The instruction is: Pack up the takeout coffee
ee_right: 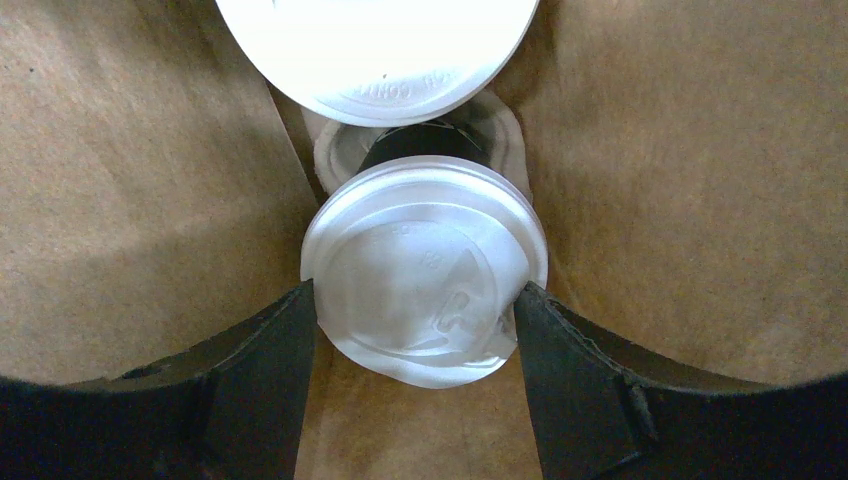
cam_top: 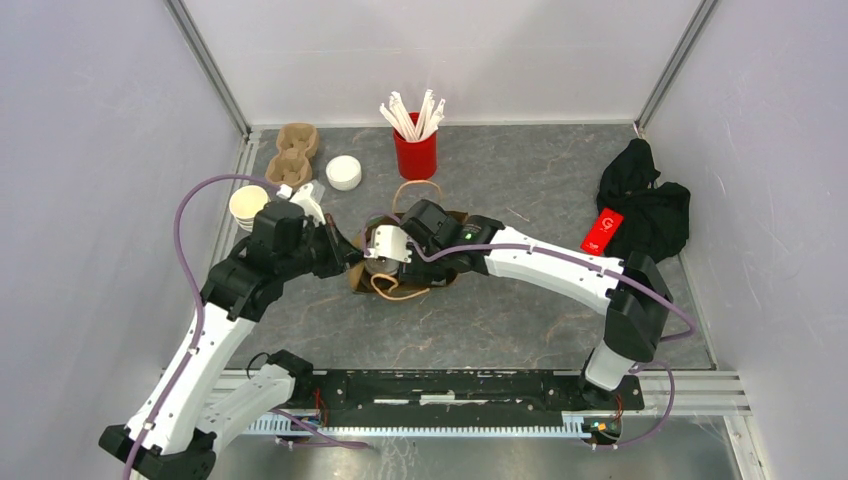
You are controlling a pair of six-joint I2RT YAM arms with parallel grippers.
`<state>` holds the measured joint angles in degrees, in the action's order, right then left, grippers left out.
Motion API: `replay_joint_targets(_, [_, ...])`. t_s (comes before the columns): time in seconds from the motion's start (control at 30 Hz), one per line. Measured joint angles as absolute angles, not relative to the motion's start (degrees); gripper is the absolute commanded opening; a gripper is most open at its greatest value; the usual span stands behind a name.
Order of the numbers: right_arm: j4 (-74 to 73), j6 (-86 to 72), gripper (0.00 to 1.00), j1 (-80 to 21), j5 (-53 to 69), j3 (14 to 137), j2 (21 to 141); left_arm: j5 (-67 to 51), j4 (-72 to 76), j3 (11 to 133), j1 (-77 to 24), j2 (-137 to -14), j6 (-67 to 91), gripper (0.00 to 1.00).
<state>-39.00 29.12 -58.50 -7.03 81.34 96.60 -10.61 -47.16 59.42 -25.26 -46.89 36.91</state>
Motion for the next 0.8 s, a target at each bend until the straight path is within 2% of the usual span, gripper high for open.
replay_joint_targets(0.5, [-39.1,26.6,0.45,-58.7,-8.1,84.7,102.9,1.1,-54.0,63.2,-25.3,-49.6,45.5,0.02])
replay_joint_targets(0.6, [-38.4,26.7,0.51,-58.8,-8.5,84.5,103.4,3.0,-54.1,64.2,-25.3,-50.6,46.1,0.02])
replay_joint_targets(0.8, [-39.0,26.5,0.71,-58.8,-9.2,86.2,104.0,4.2,-54.0,64.9,-25.3,-52.2,47.0,0.02])
